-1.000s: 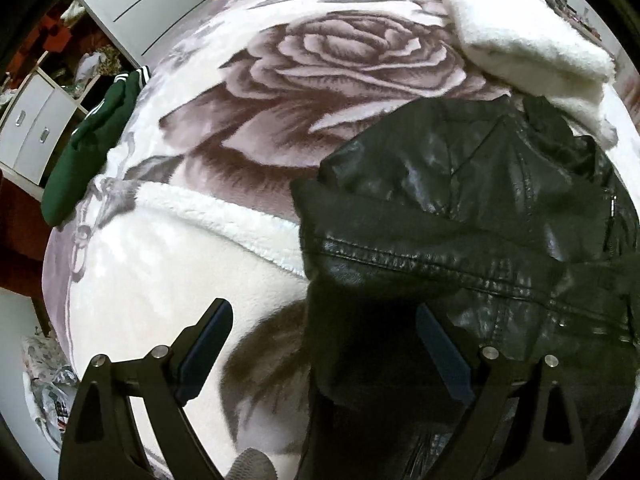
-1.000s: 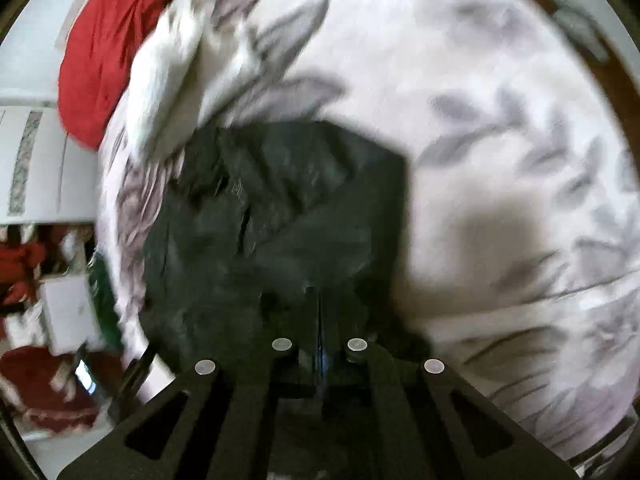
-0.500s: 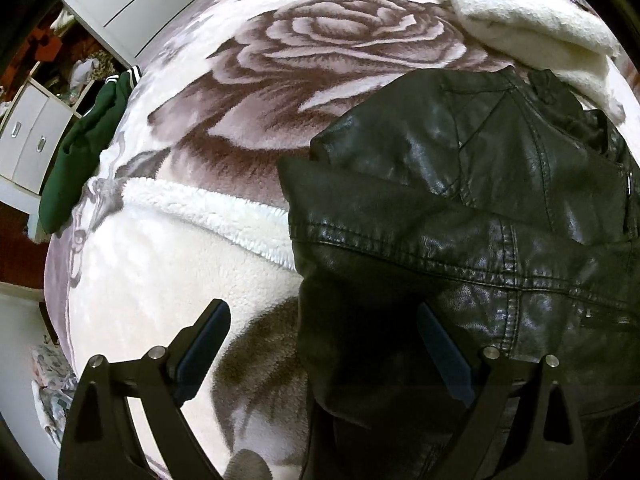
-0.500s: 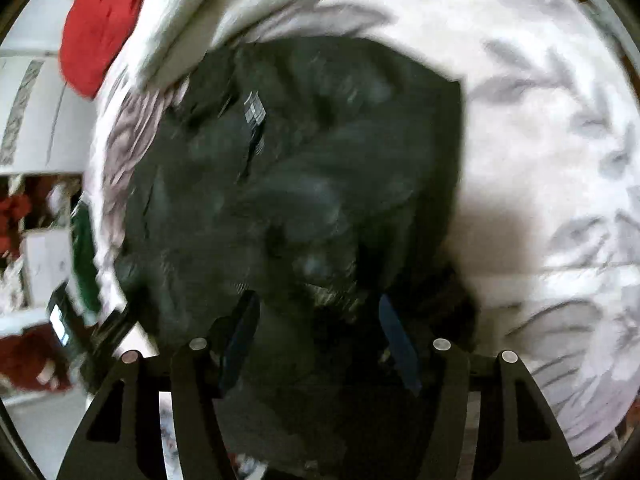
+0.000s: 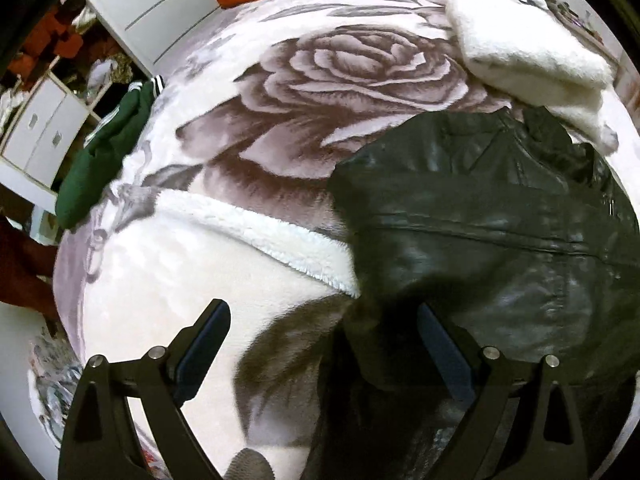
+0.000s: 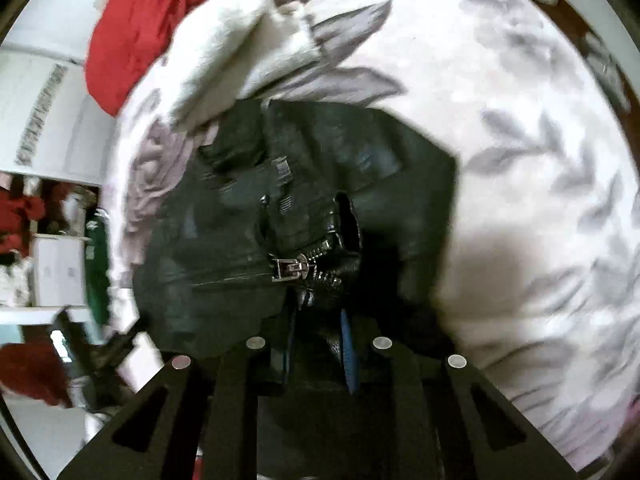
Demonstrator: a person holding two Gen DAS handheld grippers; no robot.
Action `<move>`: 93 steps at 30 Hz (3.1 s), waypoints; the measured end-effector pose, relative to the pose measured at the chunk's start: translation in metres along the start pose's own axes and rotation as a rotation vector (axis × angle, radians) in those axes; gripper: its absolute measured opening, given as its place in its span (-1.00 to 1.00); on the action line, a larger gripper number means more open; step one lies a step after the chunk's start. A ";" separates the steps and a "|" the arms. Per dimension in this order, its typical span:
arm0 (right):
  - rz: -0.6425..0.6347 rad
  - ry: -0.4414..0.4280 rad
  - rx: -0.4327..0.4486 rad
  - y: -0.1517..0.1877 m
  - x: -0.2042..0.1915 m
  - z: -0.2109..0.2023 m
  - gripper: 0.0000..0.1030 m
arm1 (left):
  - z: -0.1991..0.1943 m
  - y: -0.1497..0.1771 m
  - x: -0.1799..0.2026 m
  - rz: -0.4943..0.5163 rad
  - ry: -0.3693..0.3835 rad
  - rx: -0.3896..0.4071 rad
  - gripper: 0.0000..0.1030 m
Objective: Fold large clothes
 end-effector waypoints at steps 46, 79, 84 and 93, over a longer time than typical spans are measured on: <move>0.192 0.284 -0.159 0.047 0.103 0.079 -0.26 | 0.039 0.063 0.012 0.039 -0.214 -0.031 1.00; -0.060 -0.419 -0.379 -0.064 0.153 0.033 0.38 | -0.027 0.247 0.299 0.156 -0.167 -0.087 -0.75; -0.008 -0.606 -0.436 -0.085 0.082 0.081 0.36 | -0.049 0.244 0.285 0.134 -0.100 -0.041 -0.89; -0.080 -0.399 -0.277 -0.064 -0.029 0.015 -0.65 | -0.099 0.222 0.216 0.019 0.085 0.006 -0.91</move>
Point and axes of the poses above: each gripper's, at about its wrist camera, not at the fingertips, and z roughly the way its jaws point, x to its right, y to its underside, the point moved 9 cm from there along z, roughly the way its jaws point, and after that the axes turned 12 degrees about -x, right-handed, at the moved point
